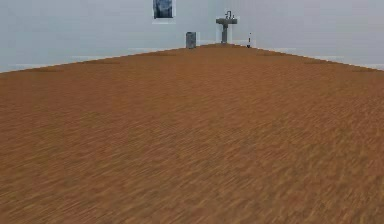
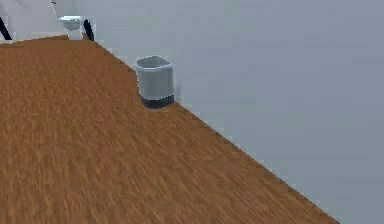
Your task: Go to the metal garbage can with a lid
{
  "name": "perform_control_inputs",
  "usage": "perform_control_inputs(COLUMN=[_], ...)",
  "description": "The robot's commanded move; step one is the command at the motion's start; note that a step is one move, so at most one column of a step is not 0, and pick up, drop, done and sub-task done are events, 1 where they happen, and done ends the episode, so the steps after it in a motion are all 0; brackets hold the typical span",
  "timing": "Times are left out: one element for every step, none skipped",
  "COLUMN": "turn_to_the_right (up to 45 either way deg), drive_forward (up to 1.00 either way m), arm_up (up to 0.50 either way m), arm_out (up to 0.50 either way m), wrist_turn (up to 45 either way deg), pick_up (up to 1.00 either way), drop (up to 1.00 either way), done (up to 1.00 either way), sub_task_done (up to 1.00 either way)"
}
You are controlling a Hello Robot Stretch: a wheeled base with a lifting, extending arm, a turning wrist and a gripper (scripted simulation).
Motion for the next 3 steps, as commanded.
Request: perform_control_inputs(turn_to_the_right=[0.0,0.0,0.0], drive_forward=[1.0,1.0,1.0], arm_up=[0.0,0.0,0.0], arm_out=[0.0,0.0,0.0], wrist_turn=[0.0,0.0,0.0], pick_up=[0.0,0.0,0.0], drop=[0.0,0.0,0.0], done=[0.0,0.0,0.0], sub_task_done=[0.0,0.0,0.0])
